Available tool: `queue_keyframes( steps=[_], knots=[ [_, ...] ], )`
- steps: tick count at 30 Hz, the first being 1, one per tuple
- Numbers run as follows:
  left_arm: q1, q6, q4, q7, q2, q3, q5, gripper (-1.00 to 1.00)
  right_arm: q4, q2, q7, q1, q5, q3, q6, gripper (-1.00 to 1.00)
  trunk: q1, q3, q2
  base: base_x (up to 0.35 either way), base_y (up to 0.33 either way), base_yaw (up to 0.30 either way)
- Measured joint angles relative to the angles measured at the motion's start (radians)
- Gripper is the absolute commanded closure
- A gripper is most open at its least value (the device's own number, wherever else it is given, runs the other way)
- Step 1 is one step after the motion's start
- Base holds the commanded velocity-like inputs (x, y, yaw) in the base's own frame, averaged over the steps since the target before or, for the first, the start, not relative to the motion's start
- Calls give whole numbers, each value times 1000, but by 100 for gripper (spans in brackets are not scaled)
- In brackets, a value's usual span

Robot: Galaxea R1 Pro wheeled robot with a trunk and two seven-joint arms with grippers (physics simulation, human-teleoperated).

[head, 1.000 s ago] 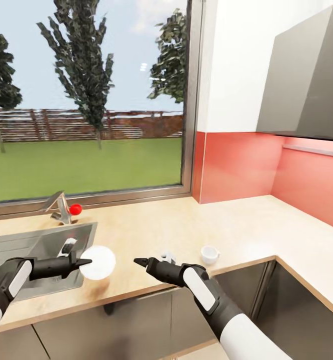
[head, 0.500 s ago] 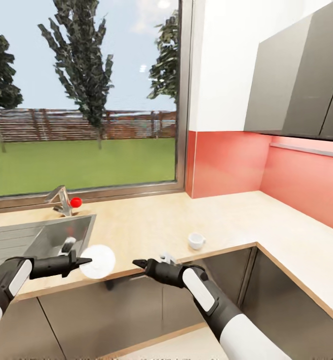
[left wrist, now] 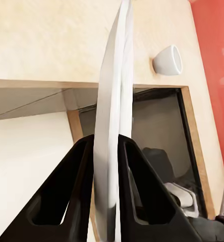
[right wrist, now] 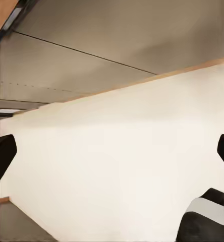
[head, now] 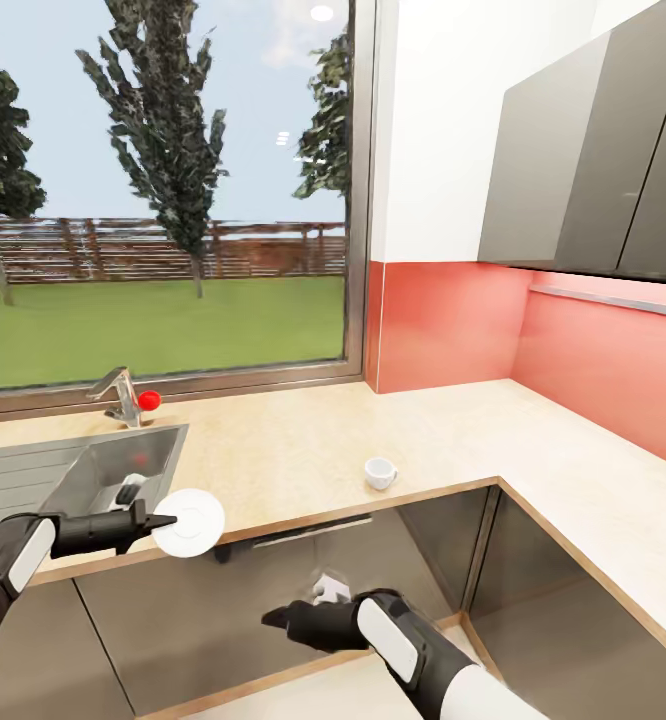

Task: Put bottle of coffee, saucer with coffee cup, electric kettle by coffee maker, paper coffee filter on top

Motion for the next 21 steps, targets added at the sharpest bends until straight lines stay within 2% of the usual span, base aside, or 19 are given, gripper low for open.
queue_keyframes(
  steps=[4,7,9,11,13,17,21],
  knots=[
    [3,0,0,-1,2,0,1,100,195,0,-3,6,12,16,-32,-100,0,0,0,0,0,0],
    [4,0,1,-1,1,0,3,100,415,0,-3,6,89,20,-199,-100,0,0,0,0,0,0],
    [4,0,1,-1,1,0,3,100,491,0,-5,17,139,17,-321,-100,0,0,0,0,0,0],
    [4,1,1,-2,2,0,4,100,519,0,-6,56,167,15,-408,-100,0,0,0,0,0,0],
    [6,2,1,-11,8,3,16,100,530,-35,-7,95,179,14,-451,-100,0,0,0,0,0,0],
    [8,2,2,-68,24,10,41,100,538,-106,-6,158,186,13,-477,-100,0,0,0,0,0,0],
    [8,1,8,-100,44,11,44,100,538,-125,-4,170,187,13,-480,-100,0,0,0,0,0,0]
  ],
)
